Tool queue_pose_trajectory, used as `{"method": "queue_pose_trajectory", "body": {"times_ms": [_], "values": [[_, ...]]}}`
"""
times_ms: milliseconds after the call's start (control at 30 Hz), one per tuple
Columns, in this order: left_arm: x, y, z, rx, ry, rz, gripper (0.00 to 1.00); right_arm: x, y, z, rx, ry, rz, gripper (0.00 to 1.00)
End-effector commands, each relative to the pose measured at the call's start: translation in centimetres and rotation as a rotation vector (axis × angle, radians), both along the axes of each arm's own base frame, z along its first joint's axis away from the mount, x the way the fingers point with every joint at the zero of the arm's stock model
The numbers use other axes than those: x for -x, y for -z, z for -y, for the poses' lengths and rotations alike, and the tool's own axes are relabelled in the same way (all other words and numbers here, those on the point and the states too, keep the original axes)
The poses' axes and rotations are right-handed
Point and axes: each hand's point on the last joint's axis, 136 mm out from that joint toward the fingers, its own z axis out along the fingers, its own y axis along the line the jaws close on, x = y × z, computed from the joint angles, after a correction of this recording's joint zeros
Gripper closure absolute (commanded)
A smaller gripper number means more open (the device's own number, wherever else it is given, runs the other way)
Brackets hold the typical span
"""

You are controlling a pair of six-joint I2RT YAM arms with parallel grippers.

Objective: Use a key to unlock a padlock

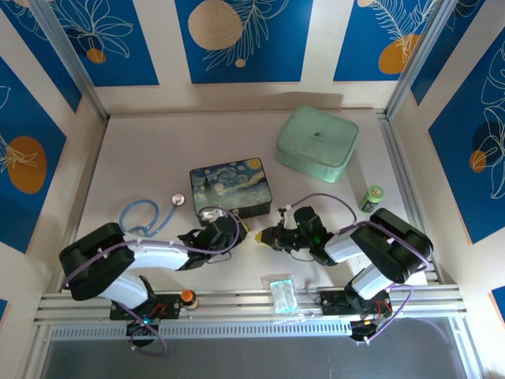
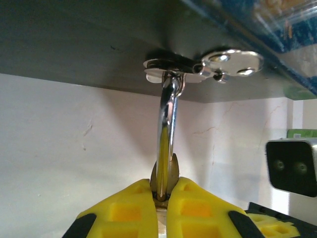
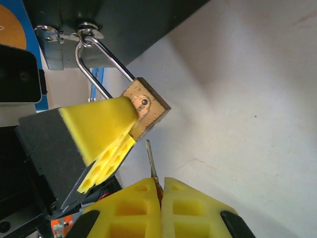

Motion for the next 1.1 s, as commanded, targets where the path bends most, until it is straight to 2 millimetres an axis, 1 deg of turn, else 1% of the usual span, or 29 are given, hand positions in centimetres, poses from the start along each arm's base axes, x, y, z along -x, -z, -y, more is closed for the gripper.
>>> {"method": "queue_pose_trajectory", "body": {"times_ms": [0, 233, 500, 700, 900, 967, 1067], "values": [[-0.6, -1.0, -0.5, 0.051, -0.051, 0.018, 1.0, 0.2, -1.0, -0.8, -0.068, -0.052, -0.029, 1.0], [-0.6, -1.6, -0.1, 0.073, -0.039, 0.022, 1.0, -0.1, -1.3, -1.5, -0.111, -0.07, -0.041, 1.0], [-0.6, -1.9, 0.7, 0.086, -0.005, 0.026, 1.0, -0.6, -1.0, -2.2, -0.13, -0.075, -0.054, 1.0], [-0.8, -2.0, 0.1, 0.053, -0.023, 0.035, 1.0, -0.2, 0.1, -1.5, -0.113, -0.054, -0.073, 1.0], [-1.0, -3.0, 0.0, 0.015, -0.009, 0.054, 1.0, 0.4, 0.4, -1.1, -0.085, -0.069, -0.08, 1.0], [-1.1, -3.0, -0.2, 0.018, -0.018, 0.054, 1.0, 0.5, 0.4, -0.8, -0.081, -0.061, -0.078, 1.0], [-1.2, -3.2, 0.1, 0.033, -0.017, 0.053, 1.0, 0.4, 0.0, -0.9, -0.093, -0.068, -0.071, 1.0]]}}
